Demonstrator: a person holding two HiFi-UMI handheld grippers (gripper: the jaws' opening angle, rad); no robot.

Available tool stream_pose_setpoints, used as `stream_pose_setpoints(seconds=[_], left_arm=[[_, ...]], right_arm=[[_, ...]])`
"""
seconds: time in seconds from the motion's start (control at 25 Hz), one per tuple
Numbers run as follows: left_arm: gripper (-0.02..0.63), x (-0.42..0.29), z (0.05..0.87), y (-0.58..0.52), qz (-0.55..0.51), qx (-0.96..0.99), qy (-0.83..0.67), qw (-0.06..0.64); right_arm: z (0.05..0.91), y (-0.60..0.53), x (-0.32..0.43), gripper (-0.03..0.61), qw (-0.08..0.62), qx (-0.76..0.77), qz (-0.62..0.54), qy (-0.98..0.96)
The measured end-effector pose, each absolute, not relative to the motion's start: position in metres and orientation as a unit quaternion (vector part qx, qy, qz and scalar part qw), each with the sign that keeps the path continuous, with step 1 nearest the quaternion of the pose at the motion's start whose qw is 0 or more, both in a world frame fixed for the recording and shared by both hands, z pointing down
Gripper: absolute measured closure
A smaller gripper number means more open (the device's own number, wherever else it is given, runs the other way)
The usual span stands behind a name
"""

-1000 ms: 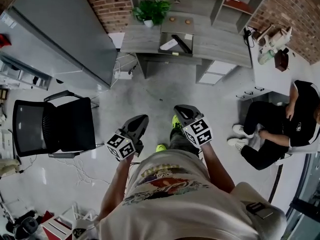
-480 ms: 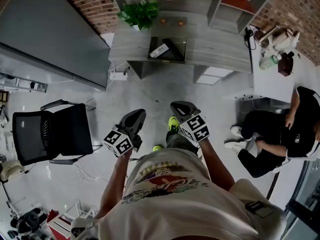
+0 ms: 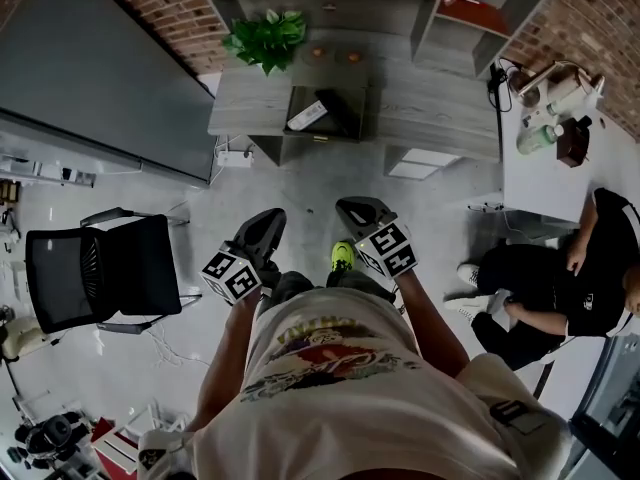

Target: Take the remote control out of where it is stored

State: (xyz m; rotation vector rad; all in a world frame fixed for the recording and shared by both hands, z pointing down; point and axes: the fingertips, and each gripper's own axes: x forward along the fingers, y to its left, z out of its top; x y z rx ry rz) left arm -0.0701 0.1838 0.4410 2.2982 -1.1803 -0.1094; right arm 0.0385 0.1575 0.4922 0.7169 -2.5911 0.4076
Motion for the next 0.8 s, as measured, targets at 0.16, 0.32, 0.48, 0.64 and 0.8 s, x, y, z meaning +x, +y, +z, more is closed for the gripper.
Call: stream_pose_setpoints(seconds=[0.16, 0.32, 0.48, 0.64, 0.8], left_arm=[[0.609, -0.058, 0.441, 0.170, -0.035, 0.861, -0.429, 0.272], [0.609, -0.045, 0.439, 0.157, -0.018, 0.872, -0.416, 0.259], [0.609, -0.037, 0.446, 0.147, -0.001, 0.879, -0.402, 0.256], [0.609, -0.038, 0.455, 0.133, -0.003, 0.882, -0.388, 0.265], [0.609, -0.035, 0.462, 0.113, 0.004, 0.890, -0.369, 0.266]], right_arm=[[0.486, 0.144, 0.046, 0.569, 0.203, 0.266, 0.145, -0.931], [0.487, 0.136, 0.053, 0.569, 0.204, 0.270, 0.148, -0.929], [0.495, 0.130, 0.052, 0.569, 0.212, 0.270, 0.155, -0.926], [0.500, 0.119, 0.046, 0.569, 0.218, 0.275, 0.155, -0.923], [0.499, 0.107, 0.043, 0.569, 0.223, 0.283, 0.163, -0.919]])
